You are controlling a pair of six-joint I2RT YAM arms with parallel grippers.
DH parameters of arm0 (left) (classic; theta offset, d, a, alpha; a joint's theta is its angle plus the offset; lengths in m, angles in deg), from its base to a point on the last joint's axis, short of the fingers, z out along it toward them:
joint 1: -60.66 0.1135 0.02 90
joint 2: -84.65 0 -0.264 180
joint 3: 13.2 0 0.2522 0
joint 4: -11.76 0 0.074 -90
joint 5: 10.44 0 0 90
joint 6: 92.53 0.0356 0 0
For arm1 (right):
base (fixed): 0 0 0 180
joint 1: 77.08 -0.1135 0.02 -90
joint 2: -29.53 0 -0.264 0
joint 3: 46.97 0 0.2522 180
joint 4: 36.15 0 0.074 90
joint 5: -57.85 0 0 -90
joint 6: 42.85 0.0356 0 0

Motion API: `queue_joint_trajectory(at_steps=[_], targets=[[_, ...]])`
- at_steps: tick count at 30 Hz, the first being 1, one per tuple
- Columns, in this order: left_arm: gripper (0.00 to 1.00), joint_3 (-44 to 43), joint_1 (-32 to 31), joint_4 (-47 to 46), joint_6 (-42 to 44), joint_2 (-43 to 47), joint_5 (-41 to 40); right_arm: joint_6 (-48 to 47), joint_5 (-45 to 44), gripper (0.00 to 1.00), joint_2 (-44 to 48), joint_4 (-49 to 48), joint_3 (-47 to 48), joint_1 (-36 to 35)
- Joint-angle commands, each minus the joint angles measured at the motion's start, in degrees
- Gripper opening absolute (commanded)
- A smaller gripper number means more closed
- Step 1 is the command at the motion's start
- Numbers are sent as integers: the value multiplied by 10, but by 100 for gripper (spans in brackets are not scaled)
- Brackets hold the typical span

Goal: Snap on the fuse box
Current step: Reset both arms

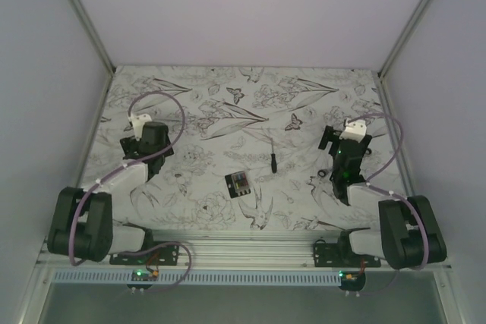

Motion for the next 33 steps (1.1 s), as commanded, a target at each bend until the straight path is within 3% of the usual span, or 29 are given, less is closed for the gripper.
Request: queue_joint_trajectory(at_steps=[1, 5, 7, 9, 15, 20, 21, 22, 27, 30, 33], targets=[[100, 35, 5, -124, 80, -40, 2, -29, 21, 99, -35, -101, -26, 12], [100, 66, 5, -203, 119, -55, 25, -41, 46, 100, -98, -247, -65, 26], [100, 99, 5, -240, 127, -27, 48, -38, 85, 99, -107, -244, -69, 38], [100, 146, 4, -290, 135, 18, 85, -57, 114, 100, -138, -327, -89, 39], [100, 193, 4, -326, 138, 57, 115, -40, 167, 100, -131, -227, -46, 66], [100, 150, 6, -355, 185, -20, 72, -39, 168, 100, -128, -222, -45, 67], [100, 166, 9, -411, 187, -41, 76, -39, 168, 100, -130, -228, -46, 67], [100, 168, 17, -451, 189, -59, 87, -39, 168, 100, -129, -224, -45, 67], [100, 169, 24, -456, 203, -71, 141, -39, 169, 100, -129, -224, -45, 67], [100, 167, 34, -513, 247, -129, 258, -38, 168, 100, -130, -225, -45, 68], [100, 143, 50, -451, 222, -125, 247, -39, 169, 100, -129, -225, -45, 68]])
